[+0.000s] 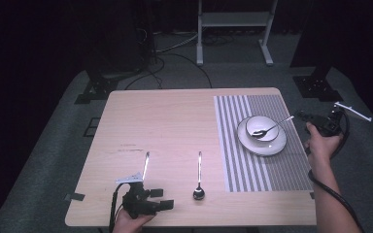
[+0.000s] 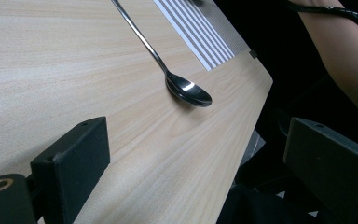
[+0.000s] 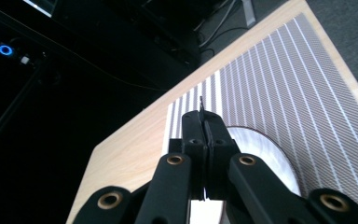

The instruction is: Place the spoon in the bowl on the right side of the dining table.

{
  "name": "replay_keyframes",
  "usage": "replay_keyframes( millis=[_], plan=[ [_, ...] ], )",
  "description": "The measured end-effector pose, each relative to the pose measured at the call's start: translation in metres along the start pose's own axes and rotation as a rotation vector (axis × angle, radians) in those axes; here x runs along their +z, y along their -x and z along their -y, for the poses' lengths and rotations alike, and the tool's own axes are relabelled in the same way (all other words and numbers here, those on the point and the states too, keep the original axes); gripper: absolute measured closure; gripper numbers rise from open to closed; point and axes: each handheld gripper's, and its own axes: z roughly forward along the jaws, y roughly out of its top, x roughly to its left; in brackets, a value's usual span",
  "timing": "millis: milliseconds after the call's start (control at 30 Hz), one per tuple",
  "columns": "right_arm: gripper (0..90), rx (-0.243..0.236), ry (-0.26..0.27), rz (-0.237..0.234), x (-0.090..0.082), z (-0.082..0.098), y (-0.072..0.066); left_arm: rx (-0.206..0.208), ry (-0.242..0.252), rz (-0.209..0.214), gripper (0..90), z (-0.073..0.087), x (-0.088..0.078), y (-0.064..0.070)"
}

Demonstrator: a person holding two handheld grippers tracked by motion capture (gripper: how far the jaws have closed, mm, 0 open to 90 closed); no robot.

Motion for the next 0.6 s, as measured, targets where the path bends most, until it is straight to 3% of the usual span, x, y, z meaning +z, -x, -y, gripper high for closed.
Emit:
replay_keyframes(
  millis=[600],
  plan=[
    [88.2, -0.021, -0.016, 0.043, 0.0056, 0.0076, 0.0109, -0.001, 0.003, 0.000, 5.5, 0.0001, -0.0003, 0.0000]
  ],
)
